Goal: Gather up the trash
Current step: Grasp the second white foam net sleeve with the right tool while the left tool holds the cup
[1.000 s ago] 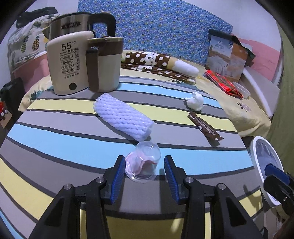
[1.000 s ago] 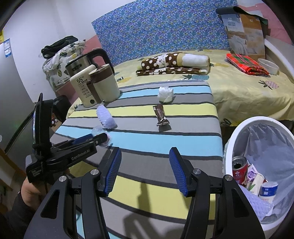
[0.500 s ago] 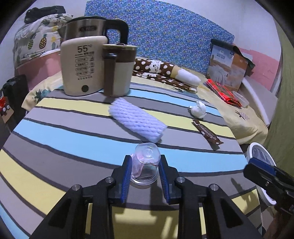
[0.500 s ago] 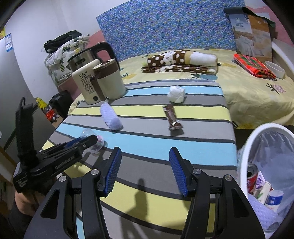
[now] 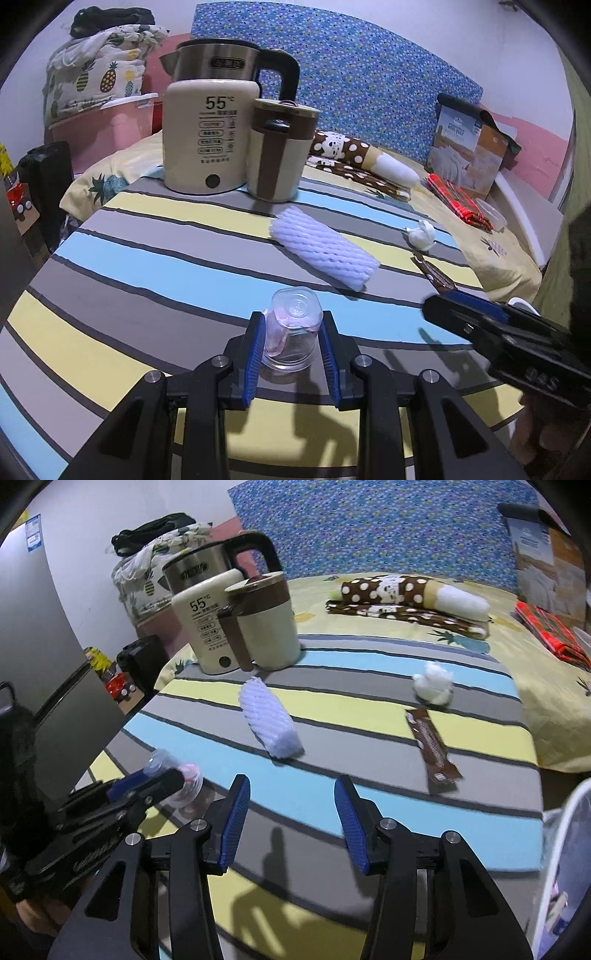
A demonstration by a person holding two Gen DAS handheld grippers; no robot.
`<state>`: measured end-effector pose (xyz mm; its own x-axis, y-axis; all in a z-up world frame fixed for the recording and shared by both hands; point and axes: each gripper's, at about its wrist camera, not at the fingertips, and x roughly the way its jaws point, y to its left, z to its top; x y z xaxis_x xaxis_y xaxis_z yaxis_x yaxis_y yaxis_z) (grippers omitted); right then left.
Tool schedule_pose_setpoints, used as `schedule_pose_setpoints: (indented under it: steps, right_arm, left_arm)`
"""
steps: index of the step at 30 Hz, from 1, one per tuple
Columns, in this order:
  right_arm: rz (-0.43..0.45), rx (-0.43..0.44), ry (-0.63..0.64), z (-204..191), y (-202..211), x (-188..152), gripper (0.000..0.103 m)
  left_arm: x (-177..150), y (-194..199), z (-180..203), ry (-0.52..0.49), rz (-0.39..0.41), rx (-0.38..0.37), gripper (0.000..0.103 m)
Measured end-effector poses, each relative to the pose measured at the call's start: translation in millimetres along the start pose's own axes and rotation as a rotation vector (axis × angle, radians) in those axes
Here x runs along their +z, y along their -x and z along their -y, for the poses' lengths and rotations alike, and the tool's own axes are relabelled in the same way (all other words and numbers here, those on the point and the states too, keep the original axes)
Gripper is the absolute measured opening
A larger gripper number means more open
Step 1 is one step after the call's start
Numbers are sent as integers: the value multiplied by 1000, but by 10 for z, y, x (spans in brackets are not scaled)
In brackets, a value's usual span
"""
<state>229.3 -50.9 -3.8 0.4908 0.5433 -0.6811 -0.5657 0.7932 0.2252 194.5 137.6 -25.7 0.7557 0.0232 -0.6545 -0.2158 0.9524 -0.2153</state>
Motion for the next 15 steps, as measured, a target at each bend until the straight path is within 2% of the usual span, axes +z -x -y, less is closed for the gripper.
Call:
schedule_pose_setpoints:
  steps: [11,14,15]
  right_arm:
    - [-44,-18,37,-15,-451,220,47]
    - [-75,-13,15,23,-579,241,42]
    - [-84,-13,14,20,-606,239,36]
  left_arm:
    - [-18,-76,-205,44,-6,-32,30]
    - [-6,-67,-211,42,2,-39,30]
    - [-5,-64,-213,41,4,-41,30]
